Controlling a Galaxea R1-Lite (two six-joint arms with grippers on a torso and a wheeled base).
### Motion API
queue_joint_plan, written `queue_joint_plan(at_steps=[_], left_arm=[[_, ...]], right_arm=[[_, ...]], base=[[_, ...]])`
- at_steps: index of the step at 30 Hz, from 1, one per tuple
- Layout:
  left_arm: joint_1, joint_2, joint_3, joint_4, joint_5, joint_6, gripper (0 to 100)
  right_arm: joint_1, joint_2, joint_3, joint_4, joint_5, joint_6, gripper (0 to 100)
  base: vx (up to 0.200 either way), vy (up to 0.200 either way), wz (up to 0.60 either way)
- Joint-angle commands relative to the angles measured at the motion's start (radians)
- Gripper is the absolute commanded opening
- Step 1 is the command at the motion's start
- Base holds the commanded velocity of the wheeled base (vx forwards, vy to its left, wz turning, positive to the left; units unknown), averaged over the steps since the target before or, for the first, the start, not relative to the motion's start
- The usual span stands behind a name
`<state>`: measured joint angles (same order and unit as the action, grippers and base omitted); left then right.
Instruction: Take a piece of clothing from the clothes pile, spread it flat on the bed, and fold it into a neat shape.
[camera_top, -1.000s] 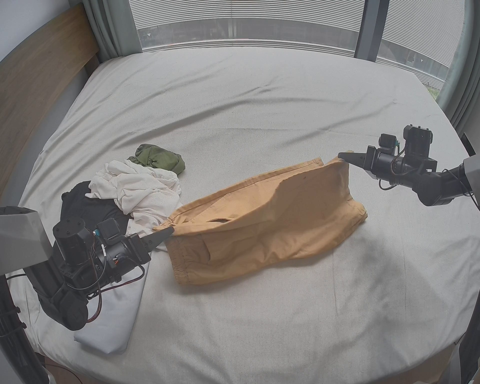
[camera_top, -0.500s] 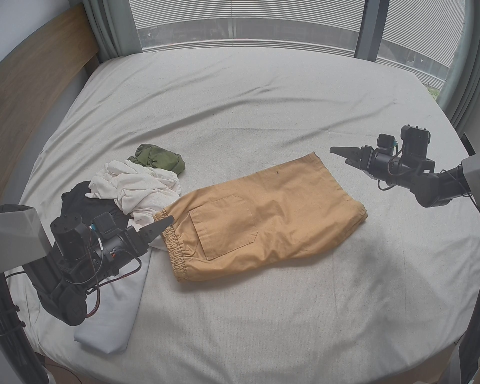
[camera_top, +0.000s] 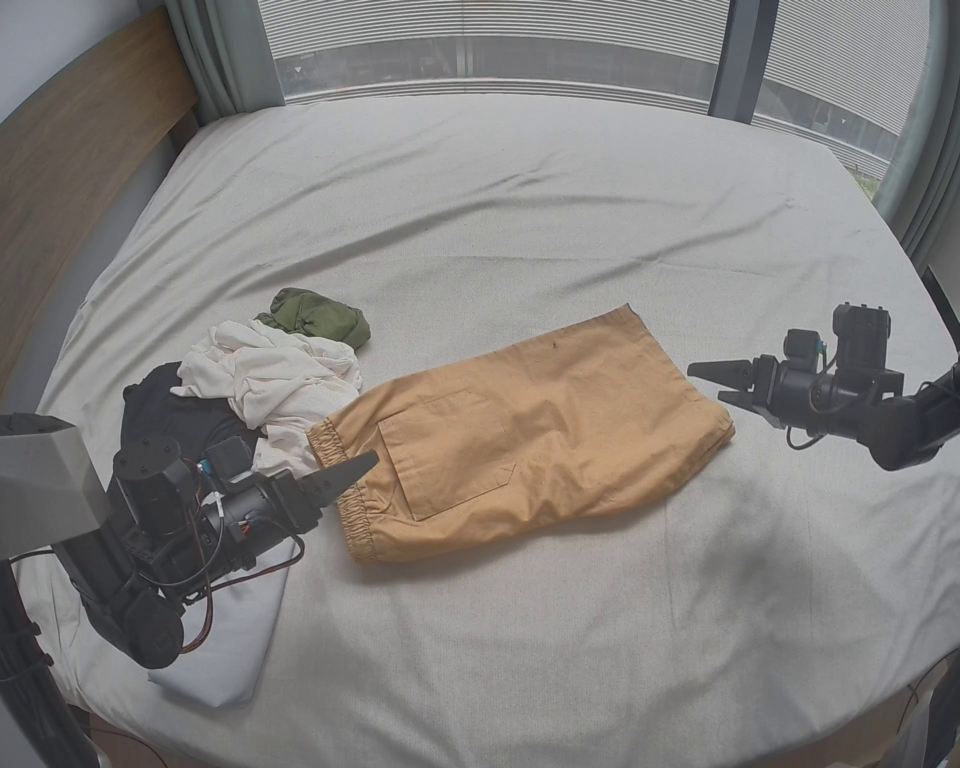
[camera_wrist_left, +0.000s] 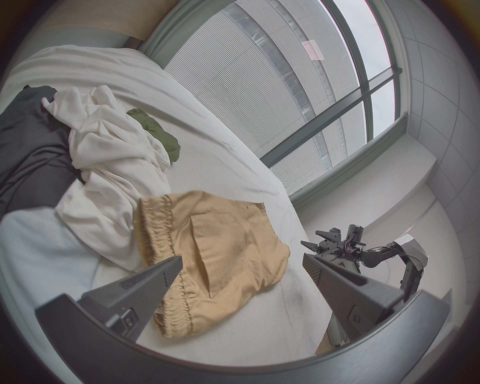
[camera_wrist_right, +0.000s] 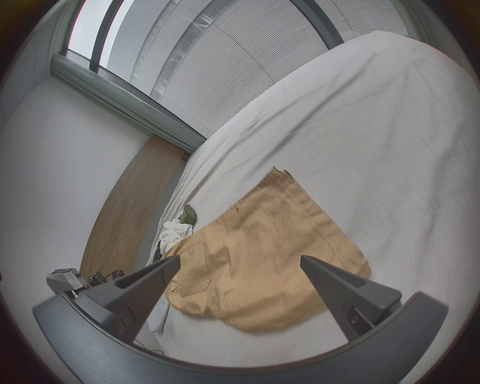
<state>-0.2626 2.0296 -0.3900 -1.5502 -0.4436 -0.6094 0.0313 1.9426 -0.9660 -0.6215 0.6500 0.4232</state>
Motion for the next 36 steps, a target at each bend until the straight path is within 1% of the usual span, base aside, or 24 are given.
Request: queue_joint_plan(at_steps=[1,2,4,5,7,9,13,24,34,36], left_arm=[[-0.044,-0.002,0.008,-0.002,0.0,0.002,100],[-0.047,-0.002,0.008,-0.001,0.0,0.002,100],[-0.047,-0.002,0.008,-0.001,0.0,0.002,100],[-0.06,0.006,0.007,-0.001,0.002,0.002,100],[-0.067,0.012,0.01,-0.001,0.005,0.003,100],[-0.069,0.024,0.005,-0.002,0.01,0.005,100],[-0.069,0.031,0.0,-0.002,0.029,0.007,100],[-0.069,0.021,0.003,-0.002,0.036,0.011,100],[-0.064,0.021,0.005,-0.002,0.037,0.013,100],[-0.064,0.02,0.005,-0.002,0.037,0.013,100]], right_arm=[[-0.019,-0.031,0.177,-0.155,0.002,0.009,100],[-0.019,-0.03,0.204,-0.188,0.002,0.011,100],[-0.019,-0.03,0.204,-0.188,0.002,0.011,100],[-0.019,-0.025,0.271,-0.284,0.007,0.037,100],[-0.021,0.013,0.285,-0.365,-0.003,0.081,100],[-0.024,0.038,0.293,-0.406,-0.001,0.086,100],[-0.047,0.049,0.32,-0.419,0.0,0.085,100],[-0.047,0.127,0.32,-0.422,-0.001,0.088,100],[-0.045,0.223,0.265,-0.423,-0.003,0.094,100],[-0.042,0.23,0.251,-0.423,-0.003,0.108,100]], base=[[0.0,0.0,0.0],[0.0,0.0,0.0],[0.0,0.0,0.0],[0.0,0.0,0.0],[0.0,0.0,0.0],[0.0,0.0,0.0],[0.0,0.0,0.0],[0.0,0.0,0.0],[0.0,0.0,0.0],[0.0,0.0,0.0]])
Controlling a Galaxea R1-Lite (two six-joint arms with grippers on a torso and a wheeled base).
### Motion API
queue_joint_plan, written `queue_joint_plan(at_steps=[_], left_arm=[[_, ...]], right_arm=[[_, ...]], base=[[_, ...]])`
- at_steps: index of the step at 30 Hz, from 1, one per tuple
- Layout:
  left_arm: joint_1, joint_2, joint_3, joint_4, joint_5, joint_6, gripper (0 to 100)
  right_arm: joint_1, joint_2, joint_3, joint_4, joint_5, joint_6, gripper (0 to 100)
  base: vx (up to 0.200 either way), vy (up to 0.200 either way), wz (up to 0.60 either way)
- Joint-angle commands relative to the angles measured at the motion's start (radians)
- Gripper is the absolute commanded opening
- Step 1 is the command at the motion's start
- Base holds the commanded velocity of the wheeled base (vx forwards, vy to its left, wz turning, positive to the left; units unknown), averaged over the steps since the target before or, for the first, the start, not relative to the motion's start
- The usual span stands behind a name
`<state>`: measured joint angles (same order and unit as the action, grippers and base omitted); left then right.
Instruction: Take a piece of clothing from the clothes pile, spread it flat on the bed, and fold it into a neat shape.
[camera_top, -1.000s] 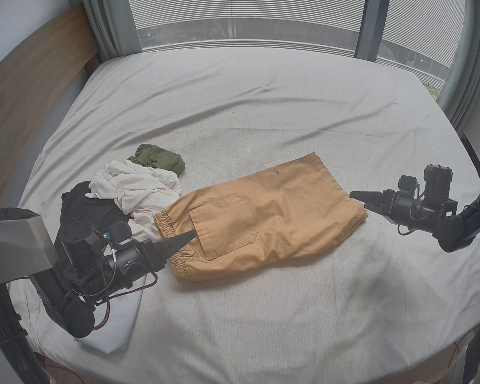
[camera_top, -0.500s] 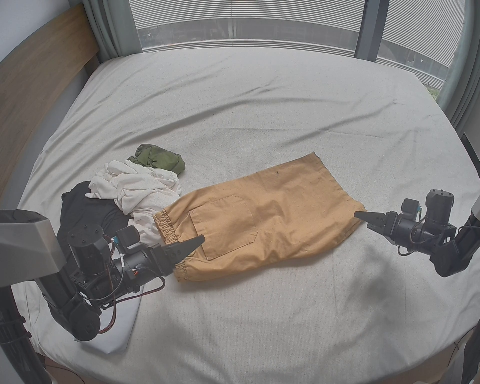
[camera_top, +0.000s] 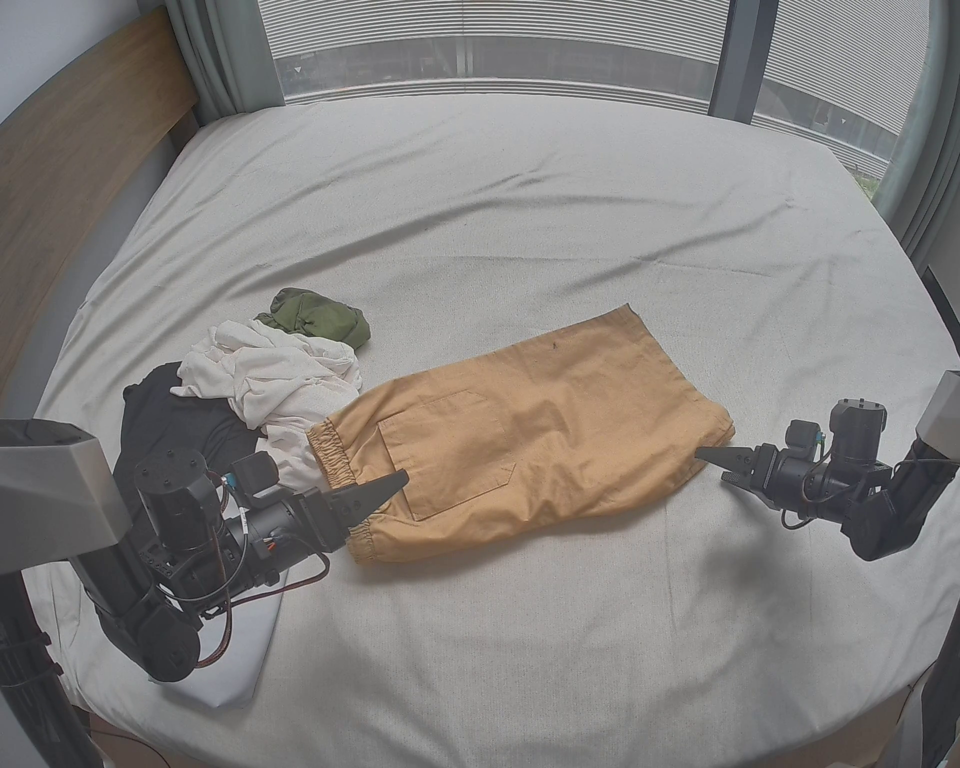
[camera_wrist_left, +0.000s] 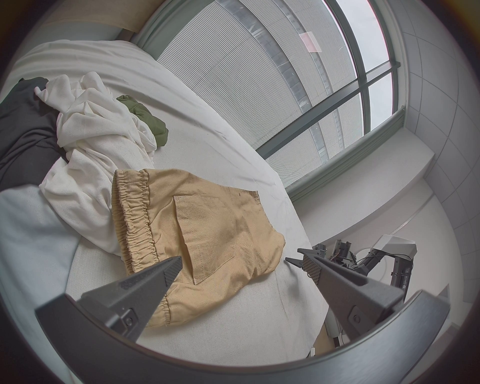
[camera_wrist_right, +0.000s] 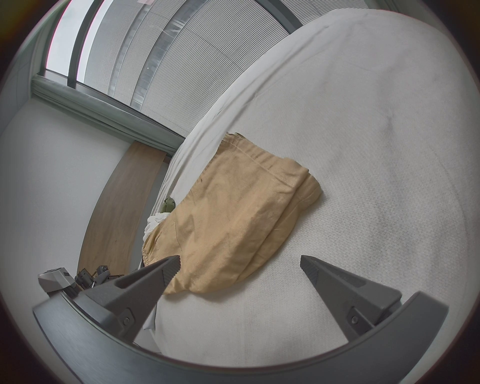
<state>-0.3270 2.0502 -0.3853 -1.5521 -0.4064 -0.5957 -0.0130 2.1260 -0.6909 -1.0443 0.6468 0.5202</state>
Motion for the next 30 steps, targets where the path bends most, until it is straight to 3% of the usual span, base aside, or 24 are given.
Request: queue_joint_plan(at_steps=[1,7,14,22,30], left_arm=[[0.0,-0.001,0.0,0.0,0.0,-0.001,100],[0.002,-0.001,0.0,0.0,0.0,-0.001,100],[0.002,-0.001,-0.001,0.0,0.0,-0.001,100],[0.003,-0.002,-0.003,-0.002,0.0,-0.001,100],[0.003,-0.001,-0.001,-0.002,0.0,-0.001,100]], right_arm=[[0.002,0.048,-0.03,0.0,0.001,0.02,100],[0.034,0.101,-0.084,-0.003,-0.006,0.043,100],[0.08,0.164,-0.136,-0.068,-0.095,0.049,100],[0.14,0.233,-0.177,-0.194,-0.133,0.167,100],[0.197,0.31,-0.226,-0.273,-0.193,0.205,100]], base=[[0.0,0.0,0.0],[0.0,0.0,0.0],[0.0,0.0,0.0],[0.0,0.0,0.0],[0.0,0.0,0.0]])
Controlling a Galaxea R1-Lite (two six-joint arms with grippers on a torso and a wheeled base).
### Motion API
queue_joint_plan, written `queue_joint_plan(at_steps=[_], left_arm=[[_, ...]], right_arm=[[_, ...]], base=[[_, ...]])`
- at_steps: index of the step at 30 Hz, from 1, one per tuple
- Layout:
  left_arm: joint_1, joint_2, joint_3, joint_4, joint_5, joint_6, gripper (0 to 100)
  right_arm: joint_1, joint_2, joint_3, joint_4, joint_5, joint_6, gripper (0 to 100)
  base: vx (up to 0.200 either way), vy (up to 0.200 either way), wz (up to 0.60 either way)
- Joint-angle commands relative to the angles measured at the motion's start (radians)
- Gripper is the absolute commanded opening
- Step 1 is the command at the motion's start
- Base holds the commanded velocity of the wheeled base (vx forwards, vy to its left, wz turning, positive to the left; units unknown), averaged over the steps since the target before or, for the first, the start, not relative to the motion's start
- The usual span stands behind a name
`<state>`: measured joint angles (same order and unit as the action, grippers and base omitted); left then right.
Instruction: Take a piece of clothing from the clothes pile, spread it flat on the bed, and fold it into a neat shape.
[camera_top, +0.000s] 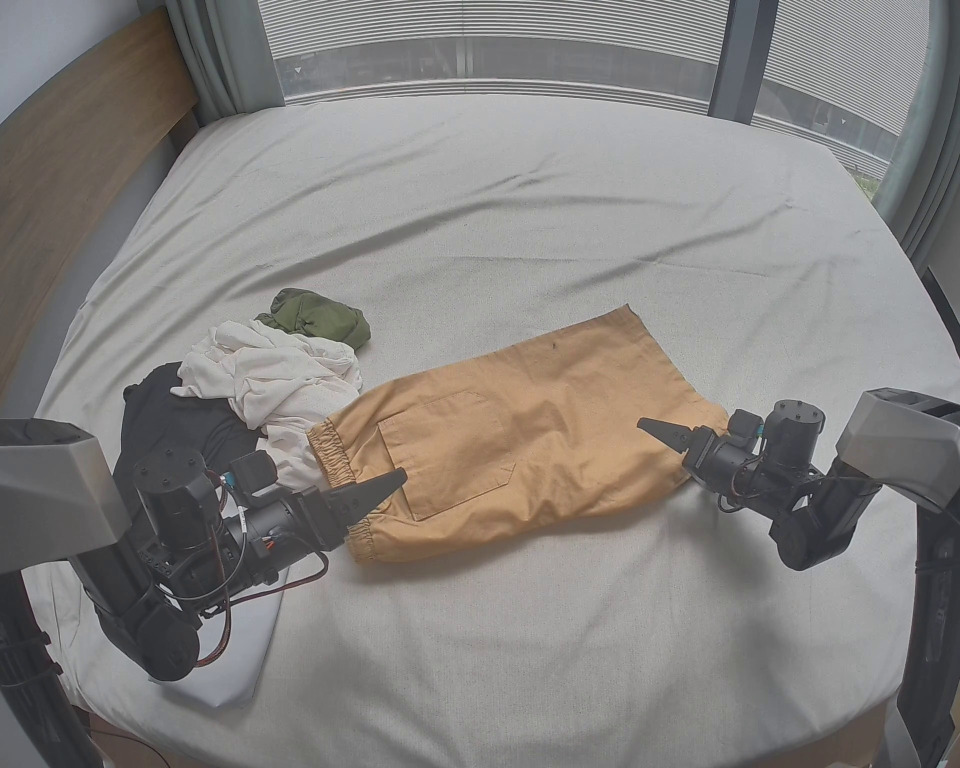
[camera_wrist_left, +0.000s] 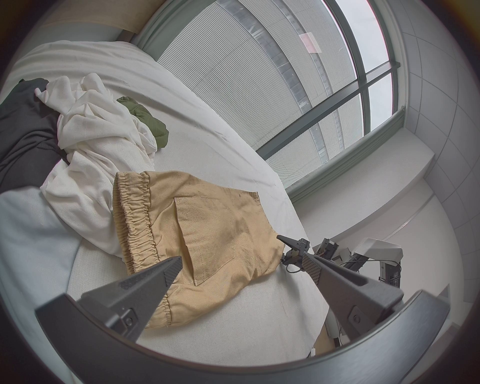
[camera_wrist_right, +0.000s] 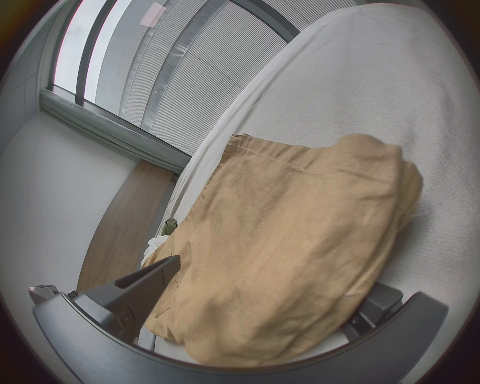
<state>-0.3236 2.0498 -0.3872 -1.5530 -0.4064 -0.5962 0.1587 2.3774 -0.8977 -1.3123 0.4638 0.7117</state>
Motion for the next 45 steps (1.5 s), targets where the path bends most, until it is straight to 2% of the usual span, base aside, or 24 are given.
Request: queue_joint_plan(at_steps=[1,7,8,17,23,34,45], left_arm=[[0.001,0.0,0.001,-0.001,0.0,-0.001,100],[0.0,0.001,-0.001,-0.001,0.0,-0.001,100],[0.001,0.001,-0.001,0.001,0.0,-0.001,100],[0.008,0.0,-0.001,-0.001,0.0,-0.001,100],[0.011,-0.003,-0.002,-0.001,0.0,-0.001,100],[0.021,-0.003,-0.004,-0.001,-0.003,-0.002,100],[0.023,-0.003,-0.005,-0.001,-0.003,-0.005,100]], right_arm=[[0.027,0.062,-0.023,-0.01,-0.01,0.018,100],[0.03,0.062,-0.021,-0.025,-0.011,0.046,100],[0.031,0.062,-0.02,-0.025,-0.011,0.048,0],[0.035,0.062,0.003,-0.025,-0.033,0.048,0],[0.061,0.005,0.097,-0.05,-0.037,0.038,0],[0.056,-0.093,0.261,-0.056,-0.04,-0.017,0],[0.024,-0.222,0.519,-0.082,-0.048,-0.118,0]], base=[[0.0,0.0,0.0],[0.0,0.0,0.0],[0.0,0.0,0.0],[0.0,0.0,0.0],[0.0,0.0,0.0],[0.0,0.0,0.0],[0.0,0.0,0.0]])
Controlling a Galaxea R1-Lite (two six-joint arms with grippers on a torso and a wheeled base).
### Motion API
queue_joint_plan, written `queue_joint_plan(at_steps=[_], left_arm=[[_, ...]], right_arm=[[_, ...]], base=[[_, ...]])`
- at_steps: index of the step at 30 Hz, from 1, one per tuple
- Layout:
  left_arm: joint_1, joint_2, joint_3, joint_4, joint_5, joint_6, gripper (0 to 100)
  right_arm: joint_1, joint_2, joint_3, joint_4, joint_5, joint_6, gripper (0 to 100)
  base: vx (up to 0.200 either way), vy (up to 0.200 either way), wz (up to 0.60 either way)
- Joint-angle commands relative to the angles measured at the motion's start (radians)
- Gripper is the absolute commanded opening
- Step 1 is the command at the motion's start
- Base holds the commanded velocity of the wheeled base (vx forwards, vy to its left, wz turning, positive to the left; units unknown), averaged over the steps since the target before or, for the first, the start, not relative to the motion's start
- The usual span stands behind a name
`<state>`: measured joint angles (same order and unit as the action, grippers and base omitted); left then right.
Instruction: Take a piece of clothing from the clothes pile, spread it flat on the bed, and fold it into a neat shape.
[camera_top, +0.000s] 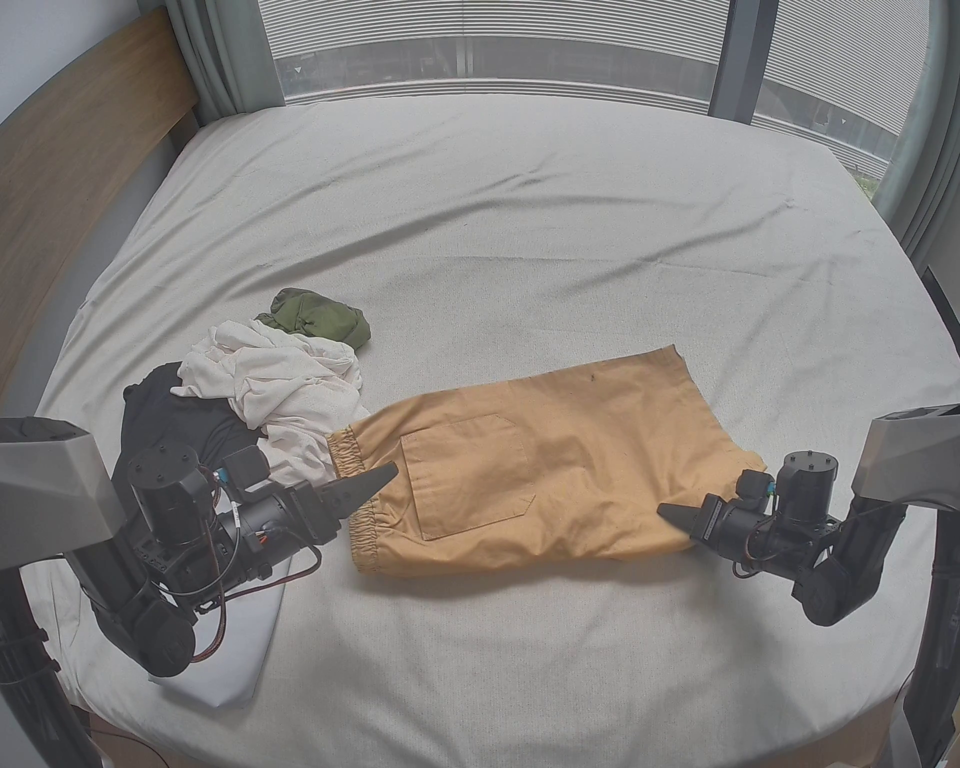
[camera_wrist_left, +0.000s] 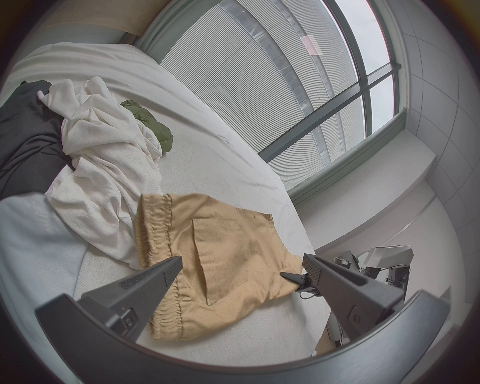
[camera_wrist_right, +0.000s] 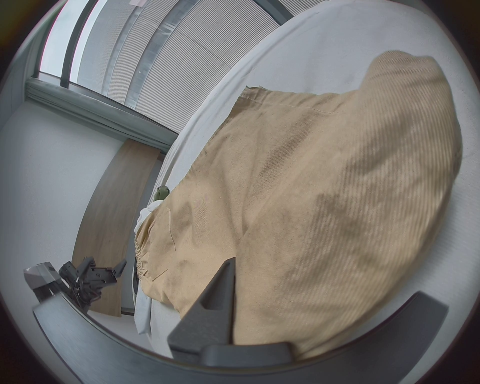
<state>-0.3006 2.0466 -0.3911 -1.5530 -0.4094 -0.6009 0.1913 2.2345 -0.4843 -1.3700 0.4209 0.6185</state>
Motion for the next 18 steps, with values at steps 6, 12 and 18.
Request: queue_joint_plan(at_steps=[6,12,18], left_arm=[[0.0,0.0,0.0,0.001,0.0,0.0,100],[-0.002,0.0,0.0,0.001,0.0,0.0,100],[-0.003,0.0,0.0,0.001,0.0,0.001,100]], right_arm=[[-0.01,-0.082,0.214,-0.063,-0.005,-0.065,0],[-0.035,-0.075,0.343,-0.106,-0.005,-0.149,0],[-0.067,-0.021,0.417,-0.162,-0.01,-0.187,0]], base=[[0.0,0.0,0.0],[0.0,0.0,0.0],[0.0,0.0,0.0]])
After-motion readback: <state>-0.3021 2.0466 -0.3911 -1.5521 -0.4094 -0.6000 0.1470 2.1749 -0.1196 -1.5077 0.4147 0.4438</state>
